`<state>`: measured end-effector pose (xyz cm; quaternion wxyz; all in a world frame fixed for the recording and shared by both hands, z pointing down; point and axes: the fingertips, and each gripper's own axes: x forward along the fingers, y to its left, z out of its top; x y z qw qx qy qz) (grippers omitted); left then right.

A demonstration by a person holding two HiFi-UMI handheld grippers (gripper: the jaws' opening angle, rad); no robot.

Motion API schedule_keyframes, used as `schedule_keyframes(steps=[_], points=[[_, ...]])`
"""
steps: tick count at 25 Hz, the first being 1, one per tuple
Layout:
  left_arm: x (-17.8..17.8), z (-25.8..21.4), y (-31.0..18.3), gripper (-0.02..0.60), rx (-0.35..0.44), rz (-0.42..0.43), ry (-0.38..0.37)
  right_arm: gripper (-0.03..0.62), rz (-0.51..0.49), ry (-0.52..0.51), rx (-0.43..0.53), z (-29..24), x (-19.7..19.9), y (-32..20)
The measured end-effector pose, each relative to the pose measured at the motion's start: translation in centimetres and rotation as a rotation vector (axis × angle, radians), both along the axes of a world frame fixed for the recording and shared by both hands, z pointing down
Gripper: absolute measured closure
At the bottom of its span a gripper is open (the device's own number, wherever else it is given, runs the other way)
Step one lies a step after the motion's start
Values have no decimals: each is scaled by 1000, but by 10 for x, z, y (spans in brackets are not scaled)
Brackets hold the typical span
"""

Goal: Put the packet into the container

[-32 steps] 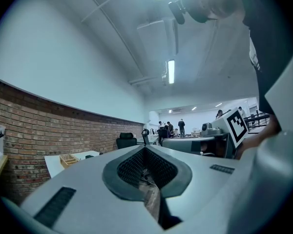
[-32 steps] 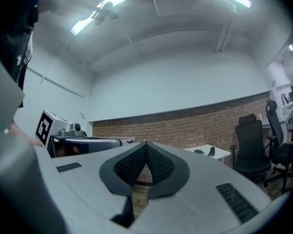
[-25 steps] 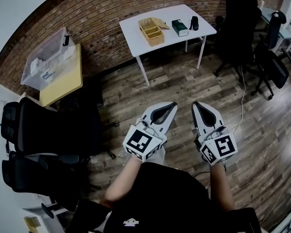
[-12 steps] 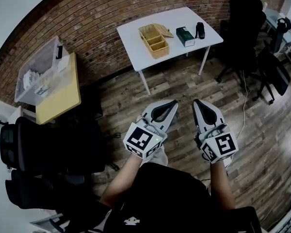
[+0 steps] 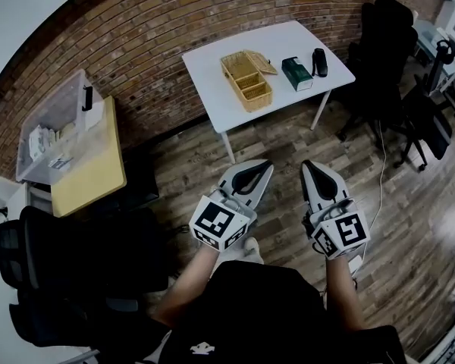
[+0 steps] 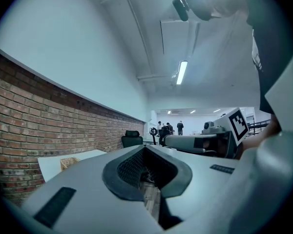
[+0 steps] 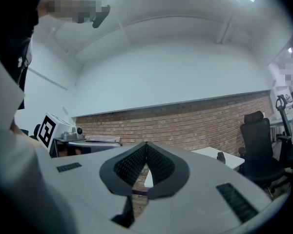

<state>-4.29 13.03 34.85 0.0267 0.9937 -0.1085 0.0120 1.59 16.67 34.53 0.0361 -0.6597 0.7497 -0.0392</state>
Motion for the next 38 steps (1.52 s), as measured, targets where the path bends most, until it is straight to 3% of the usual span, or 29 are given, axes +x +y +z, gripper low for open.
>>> schedule_keyframes(steps=[9, 19, 38], points=[[0, 9, -41, 575, -17, 16, 12, 589, 17, 30, -29, 12, -2, -39], [14, 22, -85, 575, -55, -11, 22, 589, 24, 42, -45, 19, 24, -81], [141, 11, -227, 575, 6, -23, -28, 589, 1, -7, 1, 19, 156, -229]])
